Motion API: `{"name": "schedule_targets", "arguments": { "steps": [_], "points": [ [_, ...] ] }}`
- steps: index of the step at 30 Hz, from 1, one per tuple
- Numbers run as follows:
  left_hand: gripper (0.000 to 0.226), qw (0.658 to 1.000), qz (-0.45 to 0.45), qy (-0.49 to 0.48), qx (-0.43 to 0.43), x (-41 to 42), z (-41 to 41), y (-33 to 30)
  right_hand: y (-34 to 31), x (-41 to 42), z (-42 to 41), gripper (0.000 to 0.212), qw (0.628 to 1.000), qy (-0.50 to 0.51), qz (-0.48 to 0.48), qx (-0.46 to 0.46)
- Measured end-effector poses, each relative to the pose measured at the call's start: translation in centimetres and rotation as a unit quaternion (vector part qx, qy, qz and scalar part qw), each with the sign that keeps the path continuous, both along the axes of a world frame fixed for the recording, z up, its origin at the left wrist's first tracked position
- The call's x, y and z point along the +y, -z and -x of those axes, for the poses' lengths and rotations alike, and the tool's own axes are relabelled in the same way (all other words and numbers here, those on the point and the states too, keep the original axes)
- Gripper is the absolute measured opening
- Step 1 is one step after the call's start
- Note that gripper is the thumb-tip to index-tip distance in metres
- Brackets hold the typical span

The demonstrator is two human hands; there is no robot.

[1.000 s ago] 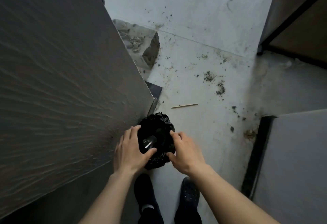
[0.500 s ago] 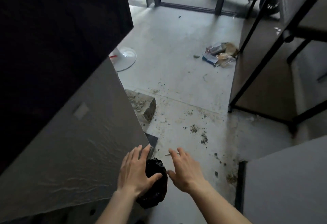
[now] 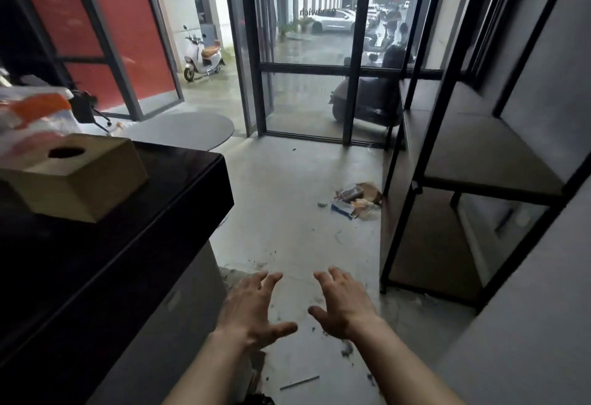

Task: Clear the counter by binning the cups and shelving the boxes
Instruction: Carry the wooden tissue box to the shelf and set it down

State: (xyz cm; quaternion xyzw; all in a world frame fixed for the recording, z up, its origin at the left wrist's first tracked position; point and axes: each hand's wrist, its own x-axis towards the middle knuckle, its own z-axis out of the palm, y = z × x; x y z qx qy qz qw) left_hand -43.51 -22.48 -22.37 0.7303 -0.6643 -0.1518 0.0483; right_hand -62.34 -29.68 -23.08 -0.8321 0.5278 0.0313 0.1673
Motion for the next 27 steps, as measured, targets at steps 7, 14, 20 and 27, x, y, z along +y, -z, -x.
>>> {"name": "schedule_targets", "arguments": {
  "steps": [7, 14, 20, 27],
  "points": [
    [0.101, 0.995, 0.088, 0.029, -0.021, -3.2, 0.7, -10.7, -9.6, -3.2, 0.9, 0.073, 0.996, -0.006, 0.084, -0.004],
    [0.092, 0.981, 0.19, -0.013, -0.031, -3.1, -3.8, -20.5, -19.2, -5.7, -2.9, 0.073, 0.987, -0.041, 0.156, -0.018],
    [0.084, 0.962, 0.255, -0.096, -0.026, 1.2, -12.2, -26.0, -24.6, -5.0, -11.8, 0.074, 0.971, -0.106, 0.206, -0.06],
    [0.096, 0.924, 0.303, -0.227, 0.059, 7.3, -23.2, -26.7, -26.3, -1.0, -24.9, 0.072, 0.957, -0.13, 0.114, -0.231]
  ]
}}
